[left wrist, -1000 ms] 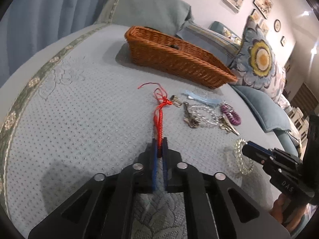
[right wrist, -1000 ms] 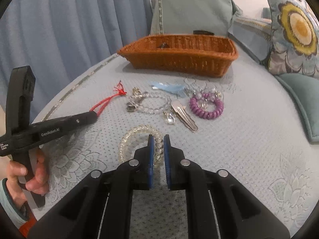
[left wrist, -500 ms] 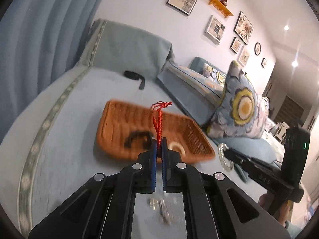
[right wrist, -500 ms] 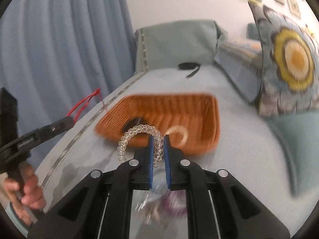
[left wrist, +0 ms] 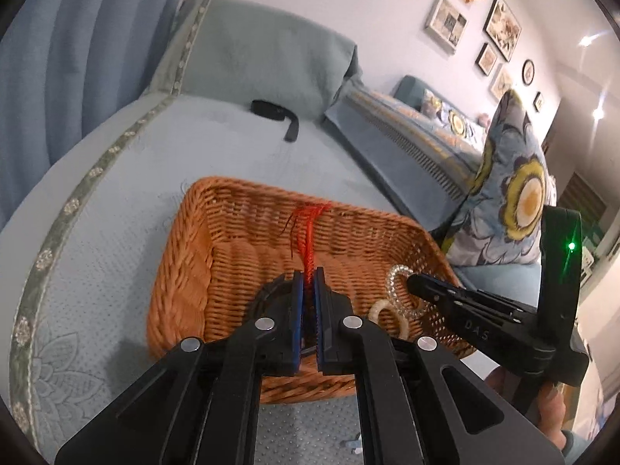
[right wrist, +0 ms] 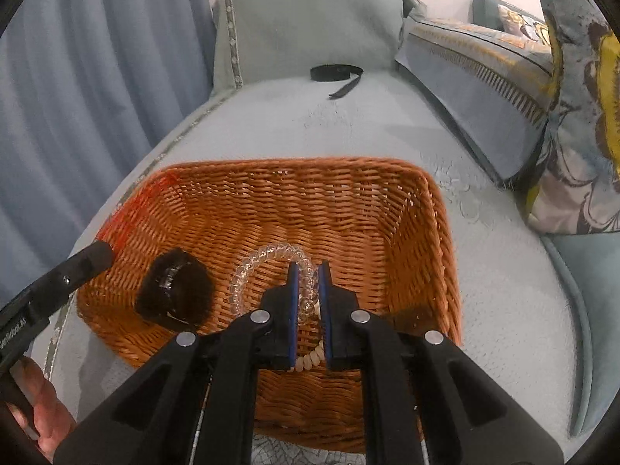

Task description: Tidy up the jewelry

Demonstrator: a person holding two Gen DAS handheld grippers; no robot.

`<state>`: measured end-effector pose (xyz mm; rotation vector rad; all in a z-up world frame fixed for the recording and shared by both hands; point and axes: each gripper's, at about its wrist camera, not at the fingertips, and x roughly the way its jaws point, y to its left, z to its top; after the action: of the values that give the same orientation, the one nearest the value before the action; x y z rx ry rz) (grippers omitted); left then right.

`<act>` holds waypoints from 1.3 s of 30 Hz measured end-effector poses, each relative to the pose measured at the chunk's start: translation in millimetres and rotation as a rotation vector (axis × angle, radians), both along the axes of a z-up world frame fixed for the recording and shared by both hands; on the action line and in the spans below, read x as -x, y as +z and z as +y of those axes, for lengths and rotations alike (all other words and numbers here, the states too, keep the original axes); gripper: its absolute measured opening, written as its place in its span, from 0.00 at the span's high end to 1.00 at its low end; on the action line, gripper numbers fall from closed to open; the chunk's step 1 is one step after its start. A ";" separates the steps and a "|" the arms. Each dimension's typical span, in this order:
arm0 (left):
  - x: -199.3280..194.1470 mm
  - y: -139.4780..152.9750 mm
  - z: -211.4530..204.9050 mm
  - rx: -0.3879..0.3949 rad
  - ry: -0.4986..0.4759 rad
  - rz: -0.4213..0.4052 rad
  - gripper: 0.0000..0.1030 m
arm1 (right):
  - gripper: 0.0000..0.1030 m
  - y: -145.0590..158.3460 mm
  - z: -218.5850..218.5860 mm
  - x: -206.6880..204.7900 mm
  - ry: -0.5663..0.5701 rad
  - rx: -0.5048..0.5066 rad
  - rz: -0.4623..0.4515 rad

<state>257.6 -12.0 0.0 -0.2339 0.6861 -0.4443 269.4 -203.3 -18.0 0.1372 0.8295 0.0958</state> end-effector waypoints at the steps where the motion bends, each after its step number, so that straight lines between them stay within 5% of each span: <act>1: -0.6 -1.2 -0.2 0.004 -0.005 0.015 0.73 | 0.92 -1.3 -1.1 -1.8 0.001 -0.007 0.011; 6: 16.7 7.6 5.7 0.011 -0.013 -0.011 0.57 | 0.70 4.5 -9.0 8.9 0.003 -0.047 0.005; 17: 110.9 26.6 21.6 0.021 -0.038 -0.066 0.56 | 0.70 37.0 -10.0 118.8 0.068 -0.065 -0.115; 25: 176.3 11.9 21.1 0.055 -0.061 -0.058 0.56 | 0.70 25.6 -4.1 203.0 0.081 -0.045 -0.168; 39: 160.9 -56.7 6.2 0.063 -0.030 0.104 0.61 | 0.70 -25.0 -4.3 216.0 0.126 -0.059 -0.029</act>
<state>96.7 -5.8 -56.7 -0.3077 0.7790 -0.4857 53.4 -207.6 -43.0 0.1382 0.8064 0.2407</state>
